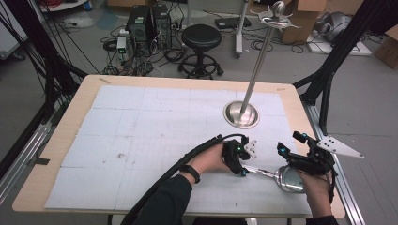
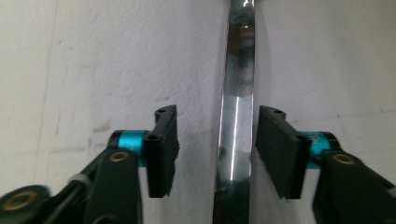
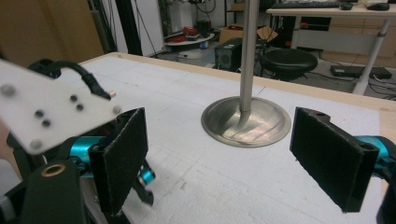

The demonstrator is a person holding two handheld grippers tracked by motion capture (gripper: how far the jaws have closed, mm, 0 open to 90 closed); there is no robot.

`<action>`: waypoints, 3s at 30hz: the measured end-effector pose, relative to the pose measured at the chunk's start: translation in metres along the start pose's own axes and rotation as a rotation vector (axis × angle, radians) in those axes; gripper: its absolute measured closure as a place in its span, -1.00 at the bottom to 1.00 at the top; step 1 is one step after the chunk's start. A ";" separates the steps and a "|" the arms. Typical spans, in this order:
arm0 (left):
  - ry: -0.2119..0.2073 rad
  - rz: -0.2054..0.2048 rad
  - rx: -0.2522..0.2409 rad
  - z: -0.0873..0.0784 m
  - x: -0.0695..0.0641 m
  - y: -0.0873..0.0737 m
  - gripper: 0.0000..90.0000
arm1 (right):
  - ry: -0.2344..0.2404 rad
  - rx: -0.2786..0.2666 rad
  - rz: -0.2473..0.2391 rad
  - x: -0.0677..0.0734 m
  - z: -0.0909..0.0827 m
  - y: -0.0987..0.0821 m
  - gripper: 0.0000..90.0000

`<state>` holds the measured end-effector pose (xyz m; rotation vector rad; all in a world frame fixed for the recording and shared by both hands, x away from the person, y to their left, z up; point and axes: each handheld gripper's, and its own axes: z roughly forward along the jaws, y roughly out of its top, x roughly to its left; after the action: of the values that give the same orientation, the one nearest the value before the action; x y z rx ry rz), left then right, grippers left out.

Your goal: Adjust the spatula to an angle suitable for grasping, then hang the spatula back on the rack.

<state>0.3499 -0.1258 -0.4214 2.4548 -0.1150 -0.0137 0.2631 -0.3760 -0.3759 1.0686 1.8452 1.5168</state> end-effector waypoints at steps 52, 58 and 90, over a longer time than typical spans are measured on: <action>0.660 -0.384 -0.618 -0.293 -0.099 -0.276 -0.65 | 0.051 0.089 -0.036 0.010 0.045 -0.003 -0.60; 0.655 -0.375 -0.616 -0.292 -0.099 -0.274 -0.65 | 0.056 0.089 -0.042 0.012 0.043 -0.002 -0.60; 0.662 -0.412 -0.631 -0.300 -0.100 -0.289 -0.65 | 0.316 0.304 -0.164 0.023 0.055 -0.004 -0.73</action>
<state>0.2846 0.2951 -0.3734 1.7073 0.5934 0.4988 0.2933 -0.3267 -0.3906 0.8123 2.3786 1.4012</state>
